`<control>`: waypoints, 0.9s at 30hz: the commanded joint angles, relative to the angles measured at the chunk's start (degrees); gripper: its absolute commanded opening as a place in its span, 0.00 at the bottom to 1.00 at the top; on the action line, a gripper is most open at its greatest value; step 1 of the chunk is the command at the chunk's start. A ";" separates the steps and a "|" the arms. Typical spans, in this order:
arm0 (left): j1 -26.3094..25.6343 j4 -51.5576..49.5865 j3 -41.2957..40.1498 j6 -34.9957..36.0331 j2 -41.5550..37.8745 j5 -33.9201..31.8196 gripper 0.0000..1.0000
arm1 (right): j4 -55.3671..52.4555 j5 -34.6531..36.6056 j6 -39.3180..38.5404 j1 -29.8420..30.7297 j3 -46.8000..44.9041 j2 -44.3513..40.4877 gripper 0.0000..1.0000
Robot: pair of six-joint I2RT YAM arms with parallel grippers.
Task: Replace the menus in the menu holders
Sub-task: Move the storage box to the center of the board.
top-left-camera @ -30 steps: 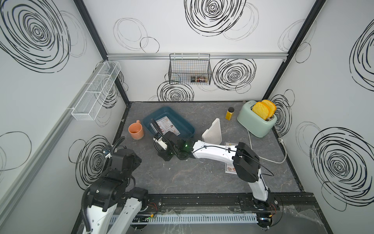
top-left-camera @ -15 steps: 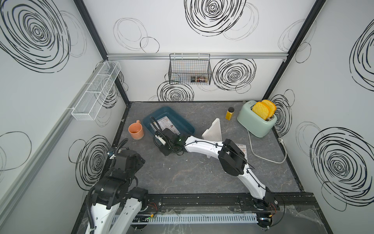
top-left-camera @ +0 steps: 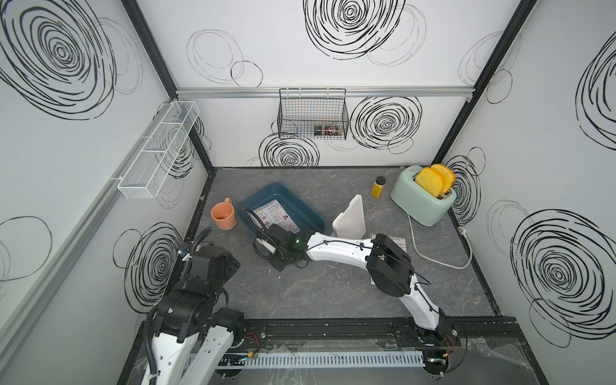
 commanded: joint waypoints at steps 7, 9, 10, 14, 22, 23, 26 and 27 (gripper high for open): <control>0.40 4.86 -0.78 1.81 1.16 0.92 0.72 | -0.21 -2.42 0.62 5.64 -17.13 -12.26 0.20; 0.38 6.58 -1.37 3.16 1.67 1.38 0.73 | 0.50 -3.10 1.52 6.01 -19.41 -13.88 0.24; 0.45 7.82 -1.76 3.34 2.07 1.46 0.74 | 0.70 -3.33 2.21 6.04 -19.86 -14.53 0.27; 0.75 17.01 -4.21 7.56 5.00 2.54 0.78 | 3.14 -3.09 5.22 5.26 -19.42 -18.81 0.48; 9.55 31.72 -2.86 23.06 16.32 10.61 0.91 | 19.59 4.28 26.23 2.52 -23.38 -23.62 0.60; 9.39 33.00 -2.83 24.62 16.86 9.43 0.93 | 17.94 8.37 31.90 2.25 -21.29 -22.40 0.61; 11.44 33.82 -4.22 23.55 17.80 7.43 0.97 | 12.51 13.72 44.59 0.93 -15.69 -18.14 0.68; 12.13 33.99 -5.25 22.21 17.60 7.45 0.98 | 9.20 15.18 49.06 0.70 -13.81 -16.47 0.70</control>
